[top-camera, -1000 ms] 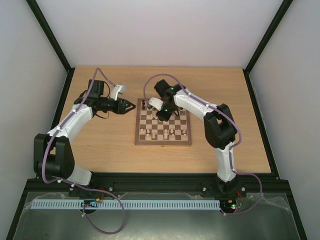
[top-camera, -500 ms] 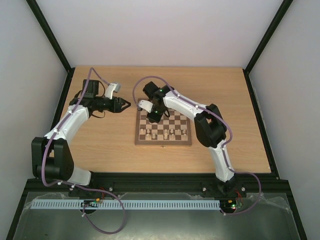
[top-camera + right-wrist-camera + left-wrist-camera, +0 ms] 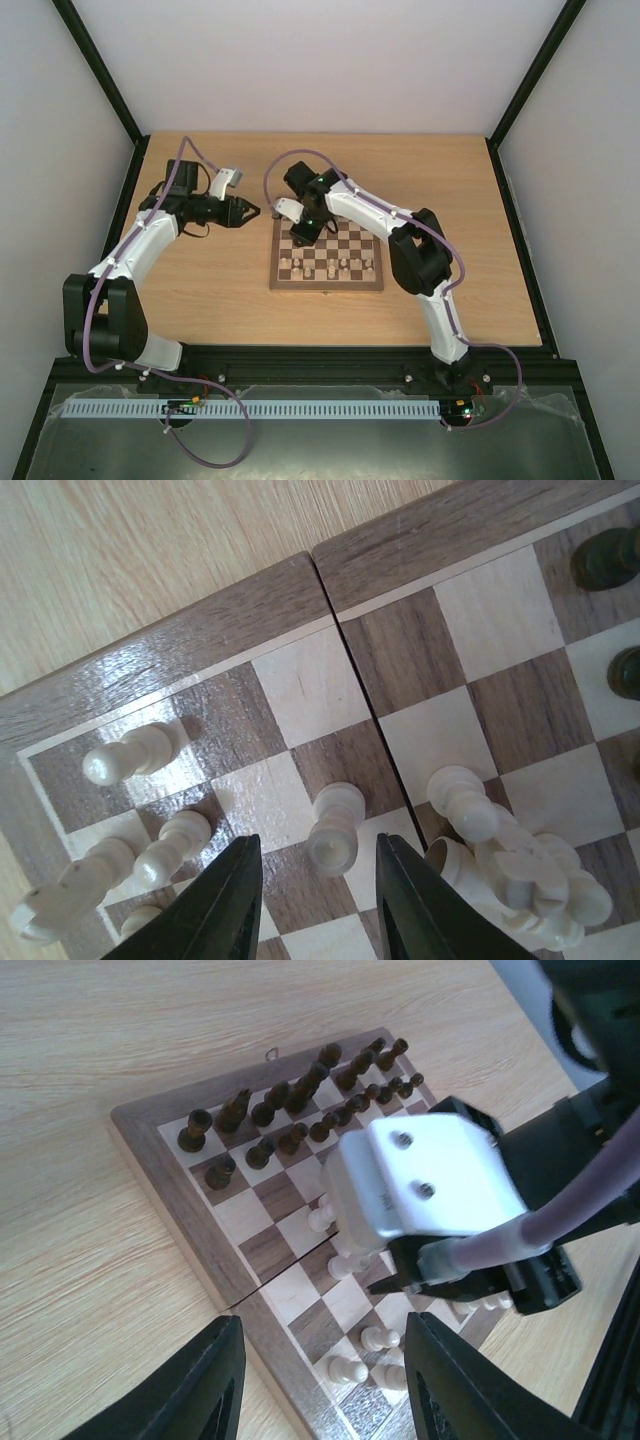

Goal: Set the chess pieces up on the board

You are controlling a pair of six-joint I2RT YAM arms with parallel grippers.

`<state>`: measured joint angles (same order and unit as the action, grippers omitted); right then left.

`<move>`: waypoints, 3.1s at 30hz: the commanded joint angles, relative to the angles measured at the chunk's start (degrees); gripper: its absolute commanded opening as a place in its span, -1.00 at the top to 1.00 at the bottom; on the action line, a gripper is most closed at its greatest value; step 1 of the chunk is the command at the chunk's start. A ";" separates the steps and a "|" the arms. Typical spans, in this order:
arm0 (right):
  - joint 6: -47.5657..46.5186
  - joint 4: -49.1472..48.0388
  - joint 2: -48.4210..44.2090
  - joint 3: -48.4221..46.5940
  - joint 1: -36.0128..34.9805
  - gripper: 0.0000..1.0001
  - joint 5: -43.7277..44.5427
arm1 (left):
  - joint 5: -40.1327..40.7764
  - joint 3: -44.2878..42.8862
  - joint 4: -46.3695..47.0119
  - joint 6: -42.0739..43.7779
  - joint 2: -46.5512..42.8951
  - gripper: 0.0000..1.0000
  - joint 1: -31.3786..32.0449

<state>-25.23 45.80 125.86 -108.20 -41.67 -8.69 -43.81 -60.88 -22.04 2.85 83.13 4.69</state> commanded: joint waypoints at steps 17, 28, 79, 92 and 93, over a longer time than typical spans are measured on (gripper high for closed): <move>4.31 0.29 -21.31 14.16 20.21 0.29 -7.76 | 21.47 -11.53 -14.40 24.49 9.13 0.08 20.08; 3.27 -0.80 -27.68 22.40 20.64 0.28 -3.11 | 24.88 -21.36 -19.99 17.85 22.81 0.09 24.51; 3.17 -1.06 -25.62 23.27 20.69 0.28 -2.65 | 34.83 -25.87 -23.28 15.50 30.67 0.29 29.16; 3.17 -1.24 -25.58 23.67 20.66 0.28 -2.86 | 36.48 -25.18 -23.18 15.85 31.13 0.45 29.20; 3.17 -1.24 -25.57 23.65 20.69 0.28 -2.82 | 36.68 -25.12 -23.22 15.92 31.13 0.47 29.20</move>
<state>-21.82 43.53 99.81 -85.19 -20.97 -11.49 -8.38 -85.97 -43.44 18.65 113.47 34.06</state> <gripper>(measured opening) 0.359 0.279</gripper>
